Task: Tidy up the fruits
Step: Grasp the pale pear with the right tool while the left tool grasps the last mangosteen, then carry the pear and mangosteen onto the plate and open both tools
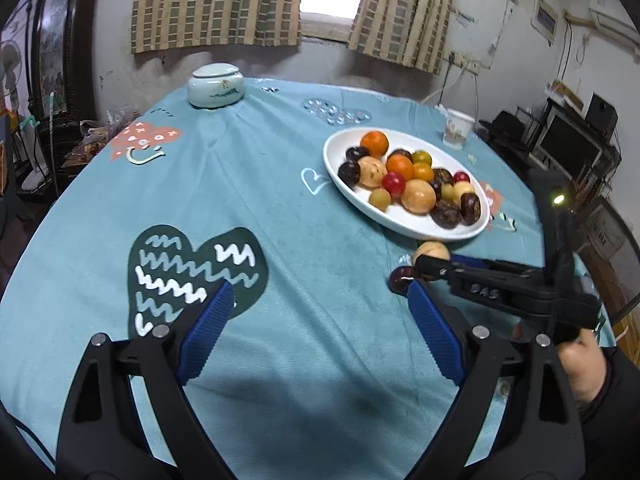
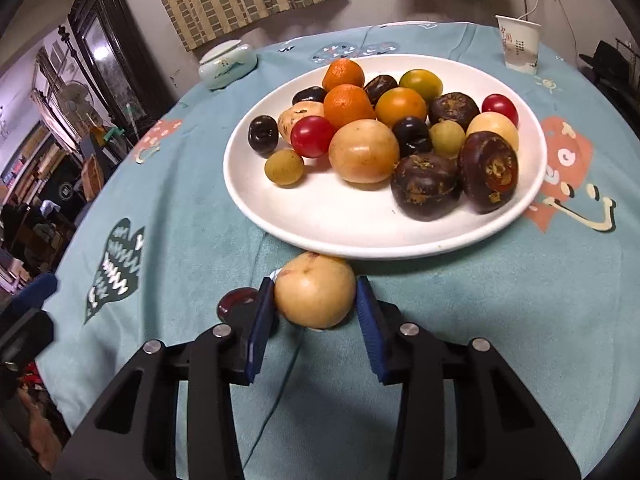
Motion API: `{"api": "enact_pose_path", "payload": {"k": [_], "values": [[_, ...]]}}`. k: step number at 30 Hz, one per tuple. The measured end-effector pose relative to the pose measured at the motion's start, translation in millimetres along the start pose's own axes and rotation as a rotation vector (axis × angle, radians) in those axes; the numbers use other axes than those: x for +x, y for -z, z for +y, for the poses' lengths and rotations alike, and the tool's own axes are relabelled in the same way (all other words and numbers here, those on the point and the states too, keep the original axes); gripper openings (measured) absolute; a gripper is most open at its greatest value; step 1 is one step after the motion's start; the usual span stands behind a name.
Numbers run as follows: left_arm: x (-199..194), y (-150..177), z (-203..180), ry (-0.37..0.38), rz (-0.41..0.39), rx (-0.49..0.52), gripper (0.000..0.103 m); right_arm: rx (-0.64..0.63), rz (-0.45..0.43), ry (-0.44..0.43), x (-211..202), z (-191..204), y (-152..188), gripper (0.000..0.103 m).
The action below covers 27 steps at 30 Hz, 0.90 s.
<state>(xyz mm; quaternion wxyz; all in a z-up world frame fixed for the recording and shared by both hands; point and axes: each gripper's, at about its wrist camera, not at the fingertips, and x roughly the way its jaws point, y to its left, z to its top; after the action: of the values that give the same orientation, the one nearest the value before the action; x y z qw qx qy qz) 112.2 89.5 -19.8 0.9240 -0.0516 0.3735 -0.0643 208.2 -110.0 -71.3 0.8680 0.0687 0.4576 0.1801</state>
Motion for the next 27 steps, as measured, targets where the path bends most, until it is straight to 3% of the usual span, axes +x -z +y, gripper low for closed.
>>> {"api": "enact_pose_path", "payload": {"k": [8,13,17,22,25,27], "values": [[34,-4,-51,0.057,0.064,0.126,0.090,-0.069,-0.033,0.037,-67,-12,32,0.042],[69,-5,-69,0.080,0.112,0.153,0.089,-0.030,-0.013,-0.010,-85,-38,51,0.042],[87,-5,-73,0.056,0.153,0.162,0.069,-0.011,-0.023,-0.015,-88,-49,55,0.042],[99,-3,-75,0.044,0.176,0.160,0.065,0.001,-0.034,-0.027,-91,-55,56,0.042],[106,-2,-75,0.066,0.198,0.158,0.039,0.000,-0.039,-0.028,-93,-55,56,0.042],[109,0,-75,0.097,0.210,0.151,0.033,0.002,-0.040,-0.027,-93,-55,56,0.042]]}}
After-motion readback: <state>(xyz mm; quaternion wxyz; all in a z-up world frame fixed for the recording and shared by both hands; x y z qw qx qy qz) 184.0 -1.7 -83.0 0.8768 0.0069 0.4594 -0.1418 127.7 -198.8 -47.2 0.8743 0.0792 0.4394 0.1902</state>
